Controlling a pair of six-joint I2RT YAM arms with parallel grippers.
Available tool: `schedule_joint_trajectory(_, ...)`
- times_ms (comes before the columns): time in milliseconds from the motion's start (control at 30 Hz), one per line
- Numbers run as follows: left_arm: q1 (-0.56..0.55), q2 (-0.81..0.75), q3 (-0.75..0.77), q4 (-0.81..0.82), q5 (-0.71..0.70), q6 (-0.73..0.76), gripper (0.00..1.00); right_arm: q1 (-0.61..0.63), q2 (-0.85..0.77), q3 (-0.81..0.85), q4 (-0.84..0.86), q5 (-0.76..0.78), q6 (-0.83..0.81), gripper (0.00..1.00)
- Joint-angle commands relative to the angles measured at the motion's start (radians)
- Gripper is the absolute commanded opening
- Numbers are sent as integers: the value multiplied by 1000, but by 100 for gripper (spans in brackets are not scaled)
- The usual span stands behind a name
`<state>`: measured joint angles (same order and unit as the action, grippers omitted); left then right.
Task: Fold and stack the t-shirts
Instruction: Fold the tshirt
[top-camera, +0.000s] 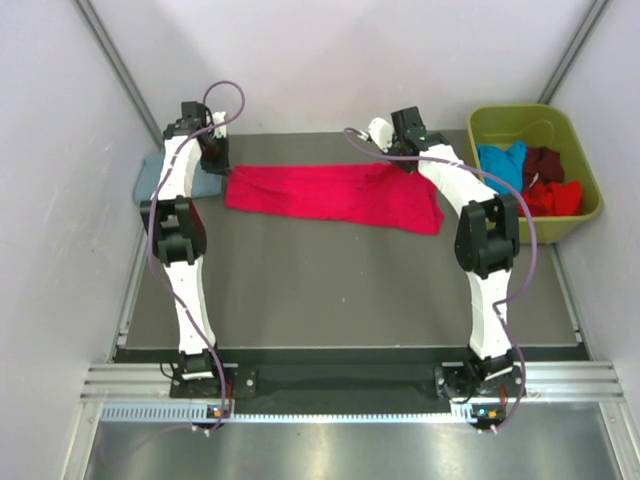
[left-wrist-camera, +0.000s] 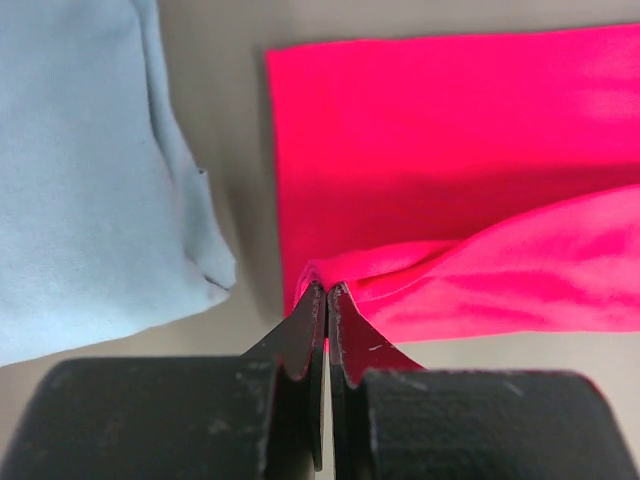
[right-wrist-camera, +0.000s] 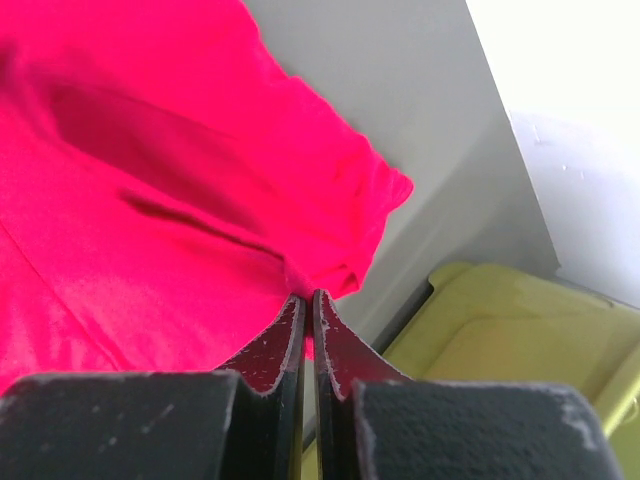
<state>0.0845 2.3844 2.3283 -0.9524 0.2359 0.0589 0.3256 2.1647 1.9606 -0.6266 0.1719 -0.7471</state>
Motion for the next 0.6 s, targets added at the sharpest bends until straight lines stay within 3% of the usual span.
schedule_joint_trajectory(0,8,39,16,0,-58,6,0,-19,47,105,28,32,12,0)
schedule_joint_trajectory(367,-8,84,17,32,-121,5,0,-51,125,133,51,55,23,0)
schedule_joint_trajectory(433,-12,78,14,33,-144,4,11,-51,150,141,82,75,31,0)
schedule_joint_trajectory(467,-12,75,14,35,-151,-1,20,-49,159,147,91,89,43,9)
schedule_joint_trajectory(500,-12,53,13,37,-156,-1,52,-51,171,161,103,115,51,18)
schedule_joint_trajectory(567,-12,18,13,38,-152,2,70,-53,156,165,117,142,72,37)
